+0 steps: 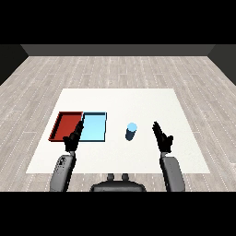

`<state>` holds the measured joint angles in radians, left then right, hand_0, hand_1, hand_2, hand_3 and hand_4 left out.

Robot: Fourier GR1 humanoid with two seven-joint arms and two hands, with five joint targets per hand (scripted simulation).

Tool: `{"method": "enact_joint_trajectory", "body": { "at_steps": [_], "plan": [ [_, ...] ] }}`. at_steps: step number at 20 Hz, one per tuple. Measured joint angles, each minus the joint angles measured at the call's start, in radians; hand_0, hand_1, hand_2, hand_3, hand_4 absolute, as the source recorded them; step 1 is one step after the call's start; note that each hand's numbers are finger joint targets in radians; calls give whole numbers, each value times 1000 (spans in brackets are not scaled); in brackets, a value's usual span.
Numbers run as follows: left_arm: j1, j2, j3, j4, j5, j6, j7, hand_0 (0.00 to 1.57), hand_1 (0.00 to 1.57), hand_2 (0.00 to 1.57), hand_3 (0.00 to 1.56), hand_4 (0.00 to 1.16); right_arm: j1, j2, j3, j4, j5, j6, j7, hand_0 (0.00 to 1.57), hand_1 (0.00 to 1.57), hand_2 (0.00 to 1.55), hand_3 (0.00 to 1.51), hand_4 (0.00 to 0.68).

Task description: Pick the blue can and put it in the blue box

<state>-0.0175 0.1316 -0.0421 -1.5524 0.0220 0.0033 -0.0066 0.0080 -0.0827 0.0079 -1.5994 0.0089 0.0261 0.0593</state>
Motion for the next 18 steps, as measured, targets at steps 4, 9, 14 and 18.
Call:
{"method": "enact_joint_trajectory", "body": {
  "at_steps": [4,9,14,18],
  "plan": [
    [14,-19,12,-1,-4,3,-2,0,0,0,0,0,-20,42,38,35,43,-55,8,0,0,0,0,0],
    [27,-55,30,-54,11,21,-122,0,0,0,0,0,-65,70,124,55,5,-103,-109,0,0,0,0,0],
    [33,-77,49,-36,22,12,-284,0,0,0,0,0,-69,79,184,99,-43,-101,-284,0,0,0,0,0],
    [41,-81,61,-12,25,1,-353,0,0,0,0,0,-86,81,206,123,-62,-118,-331,0,0,0,0,0]
  ]
}}
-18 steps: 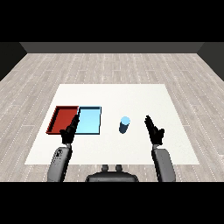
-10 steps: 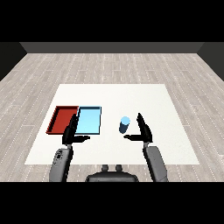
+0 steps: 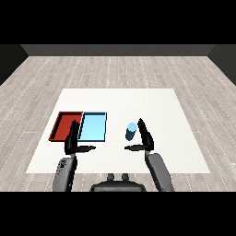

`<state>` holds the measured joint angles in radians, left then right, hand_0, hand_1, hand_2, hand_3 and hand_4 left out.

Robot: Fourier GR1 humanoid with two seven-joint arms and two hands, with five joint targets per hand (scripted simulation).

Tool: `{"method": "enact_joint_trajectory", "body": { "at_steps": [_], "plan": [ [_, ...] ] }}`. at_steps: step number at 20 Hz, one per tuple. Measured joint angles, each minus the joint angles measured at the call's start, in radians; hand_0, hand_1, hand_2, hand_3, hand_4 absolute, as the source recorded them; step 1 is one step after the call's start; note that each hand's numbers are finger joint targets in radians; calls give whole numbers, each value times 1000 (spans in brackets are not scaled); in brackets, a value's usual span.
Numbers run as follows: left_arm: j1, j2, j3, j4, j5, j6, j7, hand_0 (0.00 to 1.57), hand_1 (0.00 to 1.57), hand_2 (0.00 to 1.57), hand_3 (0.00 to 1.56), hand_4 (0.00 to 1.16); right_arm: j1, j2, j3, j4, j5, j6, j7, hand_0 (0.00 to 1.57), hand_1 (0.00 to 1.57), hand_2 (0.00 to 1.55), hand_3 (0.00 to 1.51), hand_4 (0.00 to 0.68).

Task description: Pick the blue can and put it in the blue box

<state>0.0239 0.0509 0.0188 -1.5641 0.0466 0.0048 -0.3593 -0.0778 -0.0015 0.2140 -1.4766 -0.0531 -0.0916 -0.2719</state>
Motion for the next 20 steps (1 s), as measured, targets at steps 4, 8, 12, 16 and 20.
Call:
{"method": "enact_joint_trajectory", "body": {
  "at_steps": [4,8,12,16,20],
  "plan": [
    [10,-15,-4,19,-8,3,-40,0,0,0,0,0,-15,-2,-27,40,-11,26,-37,0,0,0,0,0],
    [-6,-9,11,53,-4,-8,-65,0,0,0,0,0,-6,-1,-28,22,-9,26,-32,0,0,0,0,0],
    [-30,-3,18,64,-11,-7,-56,0,0,0,0,0,-22,-4,-58,56,-12,43,-51,0,0,0,0,0],
    [-5,-4,14,35,-9,-12,-53,0,0,0,0,0,-52,-1,-64,101,-19,26,-54,0,0,0,0,0],
    [30,0,9,-20,-17,-11,-34,0,0,0,0,0,-44,-1,-64,104,-36,18,-44,0,0,0,0,0]
  ]
}}
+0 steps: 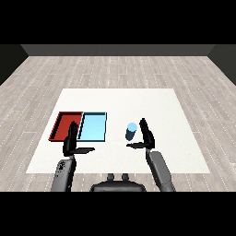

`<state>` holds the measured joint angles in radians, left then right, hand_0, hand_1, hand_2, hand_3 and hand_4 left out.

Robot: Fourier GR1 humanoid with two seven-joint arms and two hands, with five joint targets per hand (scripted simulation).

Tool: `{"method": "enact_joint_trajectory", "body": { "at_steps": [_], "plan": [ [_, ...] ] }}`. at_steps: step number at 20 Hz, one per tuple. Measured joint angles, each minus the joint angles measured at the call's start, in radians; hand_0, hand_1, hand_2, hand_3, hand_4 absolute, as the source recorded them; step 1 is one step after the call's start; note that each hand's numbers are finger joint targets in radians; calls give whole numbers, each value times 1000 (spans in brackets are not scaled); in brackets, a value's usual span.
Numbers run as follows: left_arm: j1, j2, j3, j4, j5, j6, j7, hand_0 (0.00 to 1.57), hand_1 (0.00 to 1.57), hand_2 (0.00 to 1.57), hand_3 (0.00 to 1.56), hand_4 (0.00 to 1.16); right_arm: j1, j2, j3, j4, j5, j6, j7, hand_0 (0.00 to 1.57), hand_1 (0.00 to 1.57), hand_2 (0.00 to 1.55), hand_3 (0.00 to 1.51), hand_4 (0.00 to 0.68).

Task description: Pick the blue can and put it in the blue box

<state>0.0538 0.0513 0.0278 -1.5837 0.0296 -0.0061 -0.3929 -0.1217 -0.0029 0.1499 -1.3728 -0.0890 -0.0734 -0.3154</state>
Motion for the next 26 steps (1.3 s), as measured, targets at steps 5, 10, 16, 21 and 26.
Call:
{"method": "enact_joint_trajectory", "body": {
  "at_steps": [5,10,16,21,26],
  "plan": [
    [-23,-7,-1,11,-8,11,20,0,0,0,0,0,-45,2,-20,83,-21,-14,2,0,0,0,0,0],
    [-34,8,20,31,11,-12,13,0,0,0,0,0,-99,0,-45,193,-48,-29,-33,0,0,0,0,0],
    [-5,-11,-6,-29,-17,16,40,0,0,0,0,0,-153,2,-47,302,-85,-49,-58,0,0,0,0,0],
    [-21,-28,-18,-6,-30,39,26,0,0,0,0,0,-202,1,-53,397,-138,-38,-87,0,0,0,0,0],
    [-28,-9,8,6,-24,31,15,0,0,0,0,0,-257,2,-48,494,-180,-46,-123,0,0,0,0,0]
  ]
}}
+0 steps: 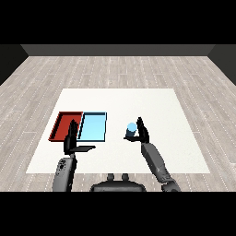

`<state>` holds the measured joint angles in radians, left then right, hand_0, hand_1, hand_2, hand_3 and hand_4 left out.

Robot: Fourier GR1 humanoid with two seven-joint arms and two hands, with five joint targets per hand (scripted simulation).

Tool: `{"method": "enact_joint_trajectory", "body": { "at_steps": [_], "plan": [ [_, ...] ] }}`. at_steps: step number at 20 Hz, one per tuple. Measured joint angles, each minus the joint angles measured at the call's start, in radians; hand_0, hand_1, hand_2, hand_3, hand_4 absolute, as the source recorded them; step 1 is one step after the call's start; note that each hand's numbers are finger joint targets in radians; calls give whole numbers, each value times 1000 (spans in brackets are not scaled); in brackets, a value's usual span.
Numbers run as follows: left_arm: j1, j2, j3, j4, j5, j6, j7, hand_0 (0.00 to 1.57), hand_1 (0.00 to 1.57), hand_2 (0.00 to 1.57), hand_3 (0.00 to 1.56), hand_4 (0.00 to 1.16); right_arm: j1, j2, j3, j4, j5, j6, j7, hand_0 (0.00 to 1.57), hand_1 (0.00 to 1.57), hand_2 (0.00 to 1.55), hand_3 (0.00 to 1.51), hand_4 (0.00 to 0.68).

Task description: Pick the blue can and put it in the blue box

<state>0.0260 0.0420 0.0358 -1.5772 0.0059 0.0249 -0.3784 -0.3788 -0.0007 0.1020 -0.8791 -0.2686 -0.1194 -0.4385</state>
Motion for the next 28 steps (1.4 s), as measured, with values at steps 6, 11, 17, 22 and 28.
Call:
{"method": "enact_joint_trajectory", "body": {
  "at_steps": [6,11,17,22,28],
  "plan": [
    [1,5,8,-11,3,-3,4,0,0,0,0,0,-50,0,5,83,-51,-5,-31,0,0,0,0,0],
    [4,27,31,-24,28,-28,20,0,0,0,0,0,-100,0,17,170,-96,14,-68,0,0,0,0,0],
    [-2,2,14,18,1,-10,-22,0,0,0,0,0,-111,-2,25,138,-107,-4,-22,0,0,0,0,0],
    [-14,2,16,18,2,-9,-17,0,0,0,0,0,-150,0,52,228,-140,-12,-78,0,0,0,0,0],
    [12,6,12,-9,17,-29,-12,0,0,0,0,0,-183,0,92,270,-189,-106,-84,1463,1463,1446,1423,469]
  ]
}}
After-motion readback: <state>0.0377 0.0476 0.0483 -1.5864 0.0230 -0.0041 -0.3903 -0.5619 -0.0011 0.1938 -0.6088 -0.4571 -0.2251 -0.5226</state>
